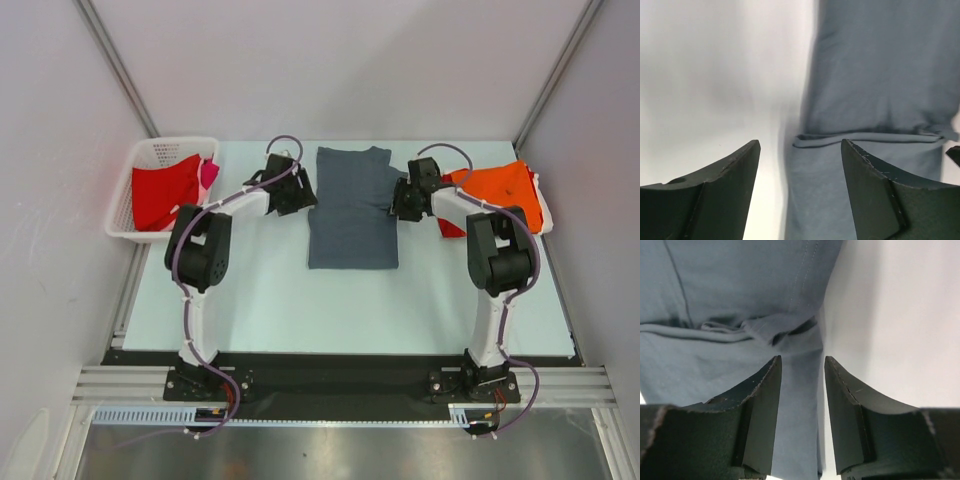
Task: Fold and stack the t-shirts
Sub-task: Fold the tshirt
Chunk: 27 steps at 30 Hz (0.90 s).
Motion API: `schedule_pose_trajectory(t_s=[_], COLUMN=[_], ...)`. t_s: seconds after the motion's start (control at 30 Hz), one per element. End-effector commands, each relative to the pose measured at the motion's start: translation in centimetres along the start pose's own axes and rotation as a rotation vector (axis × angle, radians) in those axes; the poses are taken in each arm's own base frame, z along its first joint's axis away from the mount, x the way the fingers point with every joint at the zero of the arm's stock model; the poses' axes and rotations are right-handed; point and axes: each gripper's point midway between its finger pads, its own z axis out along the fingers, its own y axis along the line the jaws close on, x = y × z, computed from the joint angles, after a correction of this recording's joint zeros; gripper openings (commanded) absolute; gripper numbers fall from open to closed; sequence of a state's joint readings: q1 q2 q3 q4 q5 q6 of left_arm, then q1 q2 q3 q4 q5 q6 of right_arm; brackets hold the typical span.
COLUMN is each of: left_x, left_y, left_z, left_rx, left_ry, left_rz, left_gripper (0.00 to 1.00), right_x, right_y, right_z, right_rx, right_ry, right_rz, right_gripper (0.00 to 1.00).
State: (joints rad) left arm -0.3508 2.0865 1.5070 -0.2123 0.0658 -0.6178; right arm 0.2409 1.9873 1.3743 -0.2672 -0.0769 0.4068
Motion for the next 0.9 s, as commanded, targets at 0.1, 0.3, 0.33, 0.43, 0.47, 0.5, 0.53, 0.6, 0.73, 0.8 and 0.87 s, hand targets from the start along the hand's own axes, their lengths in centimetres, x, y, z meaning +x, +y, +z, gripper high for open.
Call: schedule_pose_trajectory(t_s=[0.1,0.3,0.33,0.43,0.47,0.5,0.53,0.6,0.73,0.8,0.87], left_x=[1.0,1.2,1.3,1.1,1.1,1.1,1.2,1.1,1.0,1.1,1.0], left_y=[0.5,0.6,0.9,0.8,0.7,0.7,0.5,0.1,-0.7,-0.9,-1.0], left_z=[2.0,2.7,2.8,2.8,2.8,2.9,2.8,2.9,2.8,2.7,2.3], left_rx=[0.020,0.025,0.018,0.019,0.023,0.026,0.035,0.051,0.083,0.091,0.091], left_ry=[0.017,0.019,0.016,0.005,0.004,0.005,0.007,-0.001,-0.001,0.003,-0.001], left_rz=[0.047,0.054,0.055,0.069,0.068,0.069,0.071,0.072,0.067,0.061,0.059], left_gripper=[0.71,0.56,0.55,0.52,0.51,0.51,0.51,0.48,0.41,0.39,0.41], right_x=[-1.8,-1.7,-1.9,-2.1,-2.3,-2.3,-2.2,-2.7,-3.2,-3.4,-3.4], right_y=[1.3,1.1,1.3,1.1,1.4,1.6,1.6,2.0,2.8,3.2,3.3], right_z=[2.7,2.5,2.0,1.6,1.2,1.0,0.9,0.0,-1.7,-2.4,-2.6], right_rx=[-0.011,0.032,0.033,0.078,0.079,0.088,0.095,0.118,0.123,0.107,0.104], right_ry=[-0.016,-0.037,-0.050,-0.081,-0.089,-0.096,-0.099,-0.131,-0.189,-0.207,-0.209], right_rz=[-0.047,-0.081,-0.090,-0.112,-0.117,-0.130,-0.134,-0.152,-0.167,-0.165,-0.168], right_gripper=[0.42,0.20,0.20,0.13,0.12,0.12,0.12,0.12,0.12,0.08,0.08])
